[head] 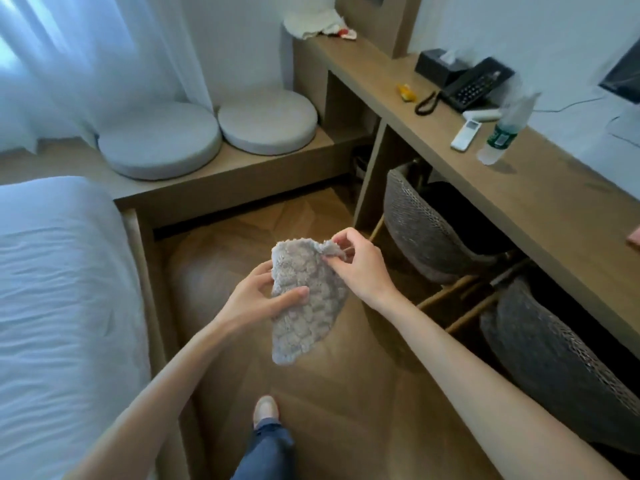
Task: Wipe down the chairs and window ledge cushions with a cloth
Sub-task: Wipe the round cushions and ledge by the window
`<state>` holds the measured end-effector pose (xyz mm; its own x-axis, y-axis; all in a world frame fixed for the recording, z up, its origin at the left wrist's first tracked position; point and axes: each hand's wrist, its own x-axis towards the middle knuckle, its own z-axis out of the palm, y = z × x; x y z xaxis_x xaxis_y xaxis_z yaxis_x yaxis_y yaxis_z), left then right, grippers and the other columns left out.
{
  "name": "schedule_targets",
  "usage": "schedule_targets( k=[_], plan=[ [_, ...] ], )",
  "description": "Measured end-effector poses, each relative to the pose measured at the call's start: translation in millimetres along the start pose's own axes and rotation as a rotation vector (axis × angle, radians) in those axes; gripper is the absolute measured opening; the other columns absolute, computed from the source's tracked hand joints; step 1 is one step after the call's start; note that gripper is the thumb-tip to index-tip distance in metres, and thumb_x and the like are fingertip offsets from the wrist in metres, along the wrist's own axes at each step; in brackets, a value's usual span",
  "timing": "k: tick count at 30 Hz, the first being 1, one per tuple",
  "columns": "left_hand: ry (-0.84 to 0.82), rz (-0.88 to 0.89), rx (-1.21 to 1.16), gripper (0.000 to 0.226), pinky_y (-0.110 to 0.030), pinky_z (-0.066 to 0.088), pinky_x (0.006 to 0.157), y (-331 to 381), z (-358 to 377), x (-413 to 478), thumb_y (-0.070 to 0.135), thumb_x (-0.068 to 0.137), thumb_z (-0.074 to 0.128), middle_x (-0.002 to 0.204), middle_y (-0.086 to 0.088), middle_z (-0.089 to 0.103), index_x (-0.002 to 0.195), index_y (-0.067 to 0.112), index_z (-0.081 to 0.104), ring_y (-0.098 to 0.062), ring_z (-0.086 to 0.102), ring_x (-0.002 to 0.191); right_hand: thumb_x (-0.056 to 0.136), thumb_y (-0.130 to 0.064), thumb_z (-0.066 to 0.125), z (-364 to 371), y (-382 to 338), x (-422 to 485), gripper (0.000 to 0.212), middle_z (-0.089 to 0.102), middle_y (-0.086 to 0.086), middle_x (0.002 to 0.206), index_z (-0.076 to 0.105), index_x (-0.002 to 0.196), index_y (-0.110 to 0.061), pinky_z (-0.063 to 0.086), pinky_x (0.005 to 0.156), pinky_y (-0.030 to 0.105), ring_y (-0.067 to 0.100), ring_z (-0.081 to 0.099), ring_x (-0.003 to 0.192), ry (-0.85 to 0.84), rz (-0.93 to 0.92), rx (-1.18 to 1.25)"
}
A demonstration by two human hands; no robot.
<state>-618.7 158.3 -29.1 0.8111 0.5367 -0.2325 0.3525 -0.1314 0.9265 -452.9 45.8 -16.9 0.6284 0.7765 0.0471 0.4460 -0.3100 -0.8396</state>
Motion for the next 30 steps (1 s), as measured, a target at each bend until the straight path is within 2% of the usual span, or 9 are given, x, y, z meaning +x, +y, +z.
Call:
schedule_targets(
  k=[3, 6, 9, 11, 14, 18, 21, 26, 30],
  plan=[
    [0.018, -0.002, -0.040, 0.058, -0.030, 0.056, 0.084, 7, -53, 41, 0.066, 0.063, 0.072, 0.109, 0.014, 0.063, 0.087, 0.013, 0.074, -0.012, 0.063, 0.103, 0.088, -0.028, 0.068, 24, -23, 64, 0.013, 0.054, -0.009, 0.097, 0.057, 0.094, -0.025, 0.042, 0.066, 0.004, 0.004, 0.055, 0.085, 0.018, -0.047, -0.027],
    [0.046, 0.023, -0.016, 0.067, -0.034, 0.053, 0.083, 11, -99, 85, 0.059, 0.067, 0.064, 0.095, -0.004, 0.066, 0.080, -0.007, 0.059, -0.017, 0.064, 0.092, 0.089, -0.030, 0.067, 42, -38, 120, 0.014, 0.055, -0.020, 0.090, 0.055, 0.096, -0.028, 0.043, 0.060, 0.000, -0.002, 0.057, 0.084, -0.008, -0.042, 0.004],
    [0.094, 0.039, 0.003, 0.040, -0.019, 0.049, 0.069, 11, -134, 128, 0.047, 0.074, 0.065, 0.077, 0.000, 0.064, 0.077, 0.008, 0.055, -0.006, 0.062, 0.074, 0.090, -0.027, 0.065, 57, -43, 172, 0.013, 0.055, -0.024, 0.088, 0.054, 0.098, -0.028, 0.044, 0.060, 0.000, -0.003, 0.058, 0.085, -0.023, -0.056, 0.012],
    [0.112, 0.055, 0.000, 0.026, -0.013, 0.049, 0.065, 4, -153, 161, 0.035, 0.079, 0.068, 0.076, 0.004, 0.064, 0.092, 0.018, 0.053, -0.005, 0.064, 0.072, 0.092, -0.027, 0.063, 66, -42, 207, 0.013, 0.055, -0.025, 0.089, 0.052, 0.098, -0.030, 0.044, 0.059, 0.001, -0.004, 0.058, 0.085, -0.036, -0.071, -0.010],
    [0.090, 0.077, 0.065, 0.036, -0.020, 0.050, 0.072, -12, -176, 214, 0.027, 0.084, 0.070, 0.080, 0.002, 0.063, 0.116, 0.022, 0.056, -0.010, 0.061, 0.076, 0.093, -0.030, 0.061, 75, -35, 260, 0.013, 0.055, -0.026, 0.090, 0.050, 0.099, -0.033, 0.043, 0.058, 0.000, -0.003, 0.059, 0.083, -0.085, -0.102, -0.047],
    [0.031, 0.033, 0.297, 0.022, -0.031, 0.046, 0.086, -35, -189, 303, 0.041, 0.078, 0.072, 0.104, 0.004, 0.051, 0.094, 0.029, 0.064, -0.014, 0.047, 0.102, 0.094, -0.031, 0.059, 82, -14, 345, 0.011, 0.059, -0.025, 0.090, 0.050, 0.101, -0.033, 0.045, 0.063, 0.002, -0.009, 0.058, 0.091, -0.161, -0.122, -0.028],
    [0.028, 0.064, 0.388, 0.022, -0.026, 0.038, 0.094, -33, -199, 372, 0.039, 0.083, 0.068, 0.117, 0.006, 0.050, 0.096, 0.022, 0.065, -0.012, 0.043, 0.112, 0.094, -0.035, 0.058, 84, 4, 416, 0.012, 0.061, -0.022, 0.090, 0.050, 0.101, -0.036, 0.046, 0.062, 0.005, -0.008, 0.058, 0.090, -0.192, -0.097, -0.028],
    [0.075, -0.020, 0.442, 0.016, -0.047, 0.006, 0.116, -12, -236, 482, 0.038, 0.096, 0.051, 0.074, 0.008, 0.061, 0.085, 0.027, 0.049, -0.005, 0.059, 0.076, 0.089, -0.048, 0.059, 72, 30, 536, 0.017, 0.060, -0.021, 0.092, 0.053, 0.100, -0.037, 0.041, 0.067, 0.012, -0.012, 0.054, 0.089, -0.262, 0.019, -0.062],
    [0.071, -0.042, 0.622, 0.025, -0.052, 0.002, 0.116, -4, -273, 552, 0.052, 0.092, 0.044, 0.072, 0.008, 0.061, 0.094, 0.027, 0.046, -0.009, 0.056, 0.078, 0.089, -0.049, 0.058, 58, 43, 609, 0.014, 0.063, -0.016, 0.087, 0.059, 0.086, -0.035, 0.040, 0.067, 0.014, -0.007, 0.058, 0.083, -0.332, 0.087, -0.073]
  ],
)
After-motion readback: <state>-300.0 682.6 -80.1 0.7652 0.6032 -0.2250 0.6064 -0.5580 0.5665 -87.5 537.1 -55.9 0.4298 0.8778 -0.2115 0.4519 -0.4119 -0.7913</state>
